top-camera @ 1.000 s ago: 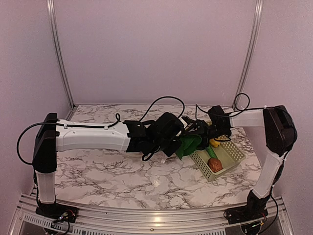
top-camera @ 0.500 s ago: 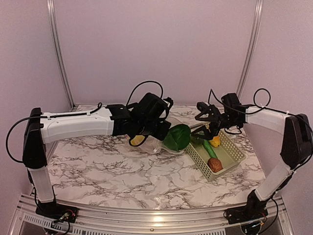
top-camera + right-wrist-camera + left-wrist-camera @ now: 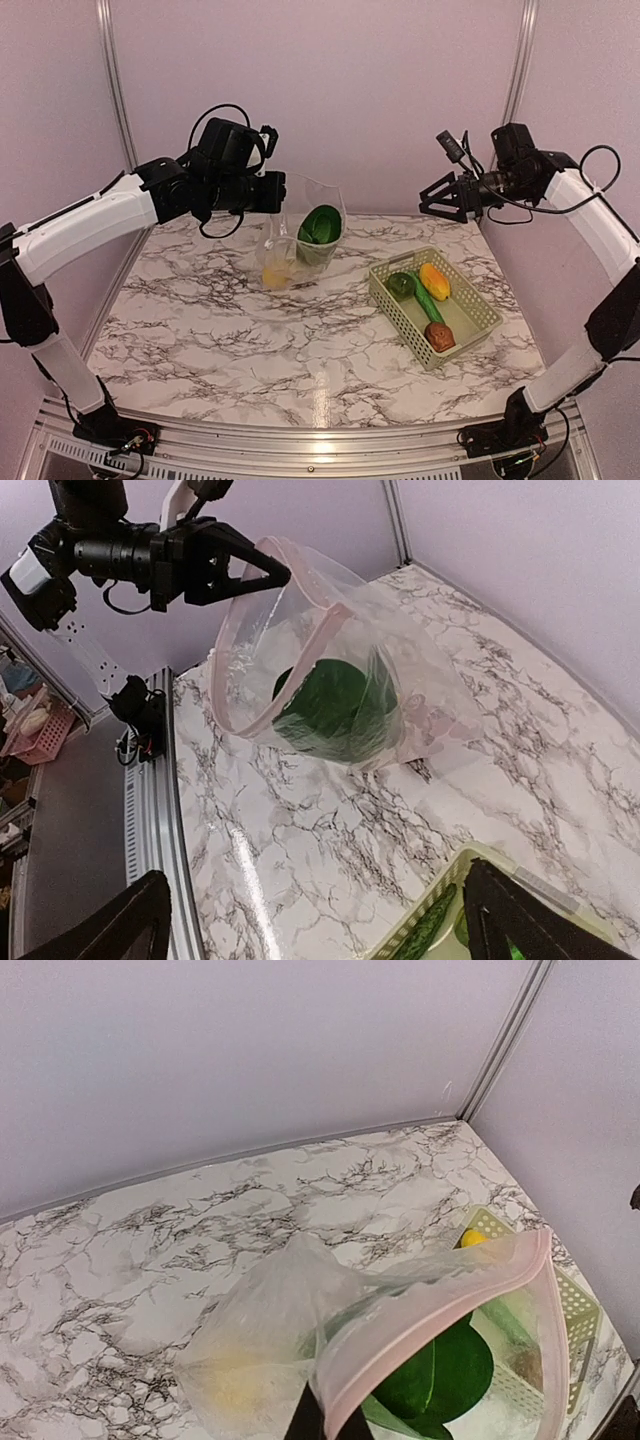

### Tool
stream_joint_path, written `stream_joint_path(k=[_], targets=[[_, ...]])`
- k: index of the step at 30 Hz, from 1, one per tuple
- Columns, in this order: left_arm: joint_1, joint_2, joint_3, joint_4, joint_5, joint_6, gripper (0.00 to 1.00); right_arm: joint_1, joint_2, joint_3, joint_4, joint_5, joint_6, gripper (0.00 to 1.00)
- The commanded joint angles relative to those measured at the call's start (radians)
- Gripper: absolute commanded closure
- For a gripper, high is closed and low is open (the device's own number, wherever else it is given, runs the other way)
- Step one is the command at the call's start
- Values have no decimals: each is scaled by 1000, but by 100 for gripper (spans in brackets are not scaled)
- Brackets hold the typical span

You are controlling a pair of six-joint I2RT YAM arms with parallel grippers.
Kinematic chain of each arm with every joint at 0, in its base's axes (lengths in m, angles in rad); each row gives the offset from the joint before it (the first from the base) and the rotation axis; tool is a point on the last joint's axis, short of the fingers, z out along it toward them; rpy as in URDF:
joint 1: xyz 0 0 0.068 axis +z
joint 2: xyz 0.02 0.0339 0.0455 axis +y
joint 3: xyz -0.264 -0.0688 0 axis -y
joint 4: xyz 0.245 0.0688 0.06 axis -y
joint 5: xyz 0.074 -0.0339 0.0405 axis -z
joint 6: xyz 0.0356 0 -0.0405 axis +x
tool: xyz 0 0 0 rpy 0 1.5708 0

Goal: Place the food in the zip-top bag and seal the zipper
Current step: Place the fake vegetable in the zipper food storage bag, then adjust the zipper food storage bag at the center of the board.

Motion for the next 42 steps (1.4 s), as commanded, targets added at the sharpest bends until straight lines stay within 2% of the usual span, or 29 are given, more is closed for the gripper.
stream_joint_path(k=[1,4,7,12,14,17,26,31,37,42], targets=[[13,33,-27,3,120,-72,100,107,-44,67,-53,155,-311,5],[34,64,-30,4,177,-96,100,245,-59,87,-25,253,-404,21],[52,101,-28,2,302,-103,100,380,-27,117,-28,357,-473,43],[53,132,-20,-4,418,-106,100,557,19,130,-74,564,-637,66],[54,123,-44,20,430,-115,100,619,39,117,-92,635,-672,69],[53,107,-75,47,433,-122,100,684,67,86,-93,704,-690,68],[53,90,-74,18,445,-105,100,762,141,6,-103,829,-690,50],[53,80,-85,15,447,-100,100,762,183,-30,-62,898,-640,49],[53,74,-82,18,446,-104,100,762,203,-66,-23,920,-635,63],[53,91,-62,6,453,-101,100,761,230,-26,13,956,-603,96]])
